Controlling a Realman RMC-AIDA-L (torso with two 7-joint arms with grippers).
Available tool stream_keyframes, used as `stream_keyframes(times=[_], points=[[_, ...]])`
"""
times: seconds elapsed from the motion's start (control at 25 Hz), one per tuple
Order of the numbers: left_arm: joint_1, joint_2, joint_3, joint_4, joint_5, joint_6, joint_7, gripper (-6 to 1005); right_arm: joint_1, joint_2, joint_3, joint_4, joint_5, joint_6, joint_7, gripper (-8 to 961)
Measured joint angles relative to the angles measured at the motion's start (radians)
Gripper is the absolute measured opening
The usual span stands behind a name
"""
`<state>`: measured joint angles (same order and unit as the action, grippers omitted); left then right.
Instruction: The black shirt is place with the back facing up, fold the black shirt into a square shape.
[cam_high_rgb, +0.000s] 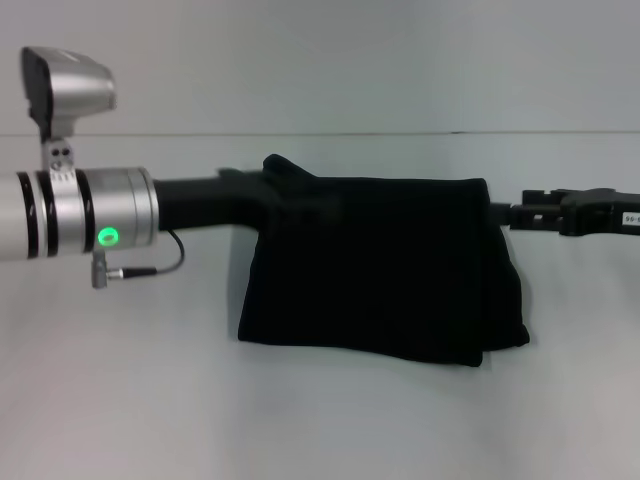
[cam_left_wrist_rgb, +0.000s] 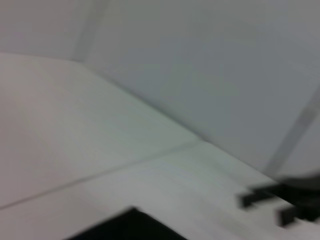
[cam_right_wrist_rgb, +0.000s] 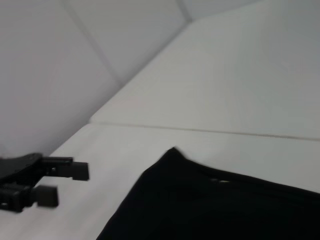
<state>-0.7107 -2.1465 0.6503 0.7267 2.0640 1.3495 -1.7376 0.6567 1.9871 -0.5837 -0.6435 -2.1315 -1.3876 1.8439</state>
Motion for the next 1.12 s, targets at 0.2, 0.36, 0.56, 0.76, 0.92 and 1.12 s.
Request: stream_keyframes(times=[0.2, 0.36, 0.56, 0.76, 0.92, 1.12], points=[[-0.007, -0.004, 0.082, 0.004, 0.012, 0.093, 0.103, 695, 0.0, 0.036, -0.039, -0.087, -0.014, -0.041, -0.087, 888], [-0.02, -0.012, 0.15, 0.005, 0.027, 0.041, 0.101, 786, 0.006, 0.048, -0.085, -0.124, -0.015, -0.025, -0.08, 924], [-0.027, -0.015, 0.196, 0.005, 0.033, -0.003, 0.1, 860, 0.007, 0.048, -0.102, -0.154, -0.03, -0.006, -0.055, 923], [-0.028, -0.015, 0.214, 0.006, 0.034, -0.035, 0.11, 896, 0.004, 0.047, -0.103, -0.157, -0.041, 0.003, -0.048, 923], [-0.028, -0.017, 0.218, 0.007, 0.04, -0.057, 0.113, 895, 0.007, 0.045, -0.104, -0.158, -0.086, 0.006, -0.032, 924], [-0.035, -0.016, 0.223, 0.007, 0.074, -0.062, 0.104, 893, 0.014, 0.045, -0.112, -0.161, -0.133, 0.017, -0.011, 923]])
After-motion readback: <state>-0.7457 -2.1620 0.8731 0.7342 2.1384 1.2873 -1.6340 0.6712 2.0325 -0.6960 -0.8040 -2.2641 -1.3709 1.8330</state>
